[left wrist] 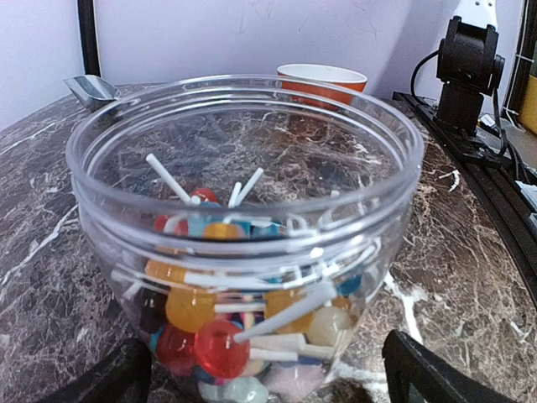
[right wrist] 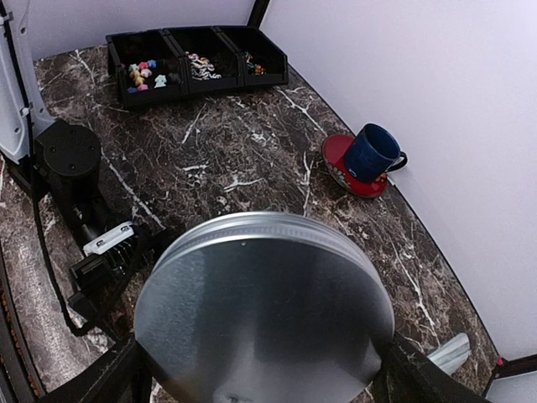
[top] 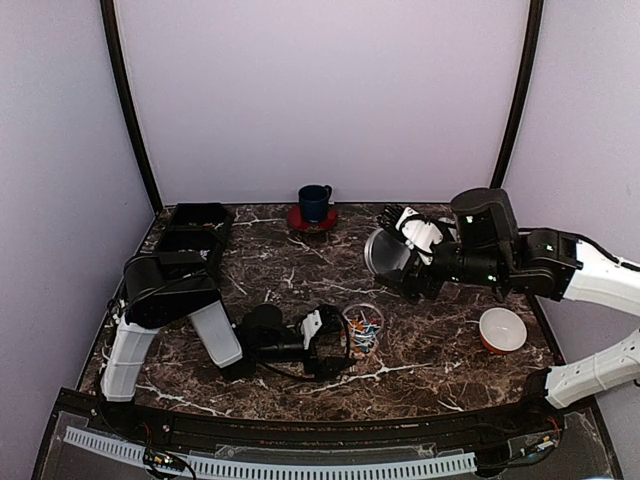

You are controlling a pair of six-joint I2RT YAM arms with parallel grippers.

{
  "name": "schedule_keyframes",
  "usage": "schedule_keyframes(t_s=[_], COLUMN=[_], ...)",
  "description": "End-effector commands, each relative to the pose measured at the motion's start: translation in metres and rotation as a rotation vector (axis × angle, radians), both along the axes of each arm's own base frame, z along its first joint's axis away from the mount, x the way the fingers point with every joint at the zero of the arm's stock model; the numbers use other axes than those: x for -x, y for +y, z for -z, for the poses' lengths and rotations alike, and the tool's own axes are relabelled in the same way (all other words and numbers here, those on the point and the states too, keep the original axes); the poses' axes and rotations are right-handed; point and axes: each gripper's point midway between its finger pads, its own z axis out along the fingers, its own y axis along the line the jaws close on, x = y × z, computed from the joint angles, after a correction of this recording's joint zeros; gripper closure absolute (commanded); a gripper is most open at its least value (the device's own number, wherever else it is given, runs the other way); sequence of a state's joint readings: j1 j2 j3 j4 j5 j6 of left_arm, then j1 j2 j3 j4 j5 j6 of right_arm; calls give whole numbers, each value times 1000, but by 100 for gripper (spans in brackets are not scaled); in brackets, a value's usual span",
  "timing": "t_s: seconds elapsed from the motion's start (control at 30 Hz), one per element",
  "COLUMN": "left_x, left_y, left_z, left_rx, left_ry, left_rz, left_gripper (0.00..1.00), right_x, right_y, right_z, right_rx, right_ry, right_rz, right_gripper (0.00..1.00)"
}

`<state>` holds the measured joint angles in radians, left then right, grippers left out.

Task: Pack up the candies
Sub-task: Move the packing bottle to the center of the board.

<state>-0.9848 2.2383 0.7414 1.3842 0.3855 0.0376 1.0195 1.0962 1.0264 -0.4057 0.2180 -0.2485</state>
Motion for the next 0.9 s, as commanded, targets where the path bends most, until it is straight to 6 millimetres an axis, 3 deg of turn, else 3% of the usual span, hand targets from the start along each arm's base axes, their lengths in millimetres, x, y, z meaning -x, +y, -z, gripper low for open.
schedule_keyframes(t_s=[0.0, 0.5, 0.57, 0.87], left_x=[-4, -4, -4, 5], left_y=[-3, -16, -17, -15], left_z=[-6, 7, 8, 9], left_rx=[50, 80, 72, 87], left_ry=[-3, 34, 39, 41], left_rz=[-1, 45, 49, 94], left_gripper=[1, 4, 4, 13], right_x=[3, 13, 12, 18], right_y=[3, 7, 12, 14], right_z=[1, 44, 33, 49], right_rx=[26, 209, 190, 257], right_ry=[52, 172, 166, 217], right_rz=[-22, -93, -100, -142], right_gripper=[27, 26, 26, 26])
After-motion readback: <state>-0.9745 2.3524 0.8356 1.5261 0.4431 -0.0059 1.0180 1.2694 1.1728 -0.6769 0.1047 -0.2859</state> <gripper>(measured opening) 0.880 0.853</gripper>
